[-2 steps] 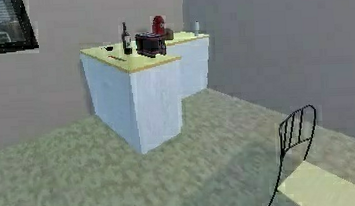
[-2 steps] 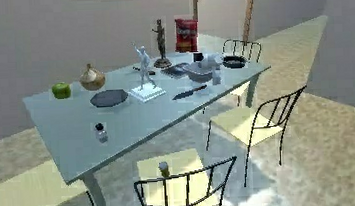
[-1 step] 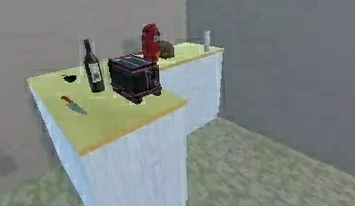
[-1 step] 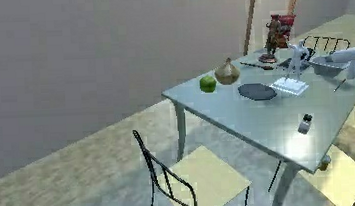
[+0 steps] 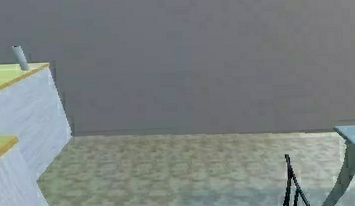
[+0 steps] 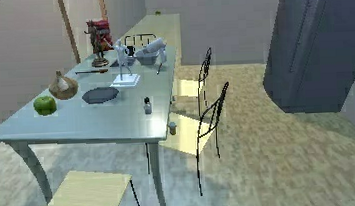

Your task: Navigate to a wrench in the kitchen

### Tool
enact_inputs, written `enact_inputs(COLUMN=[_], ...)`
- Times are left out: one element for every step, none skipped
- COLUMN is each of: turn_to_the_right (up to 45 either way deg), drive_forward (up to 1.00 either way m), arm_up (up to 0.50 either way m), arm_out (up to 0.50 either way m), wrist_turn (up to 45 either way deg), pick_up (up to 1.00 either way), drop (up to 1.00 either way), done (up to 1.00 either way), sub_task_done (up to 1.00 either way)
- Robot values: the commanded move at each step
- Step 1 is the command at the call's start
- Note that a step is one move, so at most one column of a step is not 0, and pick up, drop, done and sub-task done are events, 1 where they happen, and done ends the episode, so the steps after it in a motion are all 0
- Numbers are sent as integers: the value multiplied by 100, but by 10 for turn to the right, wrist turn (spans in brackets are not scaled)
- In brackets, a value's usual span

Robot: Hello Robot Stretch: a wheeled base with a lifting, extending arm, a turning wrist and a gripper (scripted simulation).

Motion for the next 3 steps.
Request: enact_inputs(turn_to_the_right=[60,0,450], drive_forward=[0,85,0], arm_up=[0,0,0], arm_out=[0,0,0], wrist_turn=[0,0,0], pick_up=[0,0,0], drop=[0,0,0], done=[0,0,0], sub_task_done=[0,0,0])
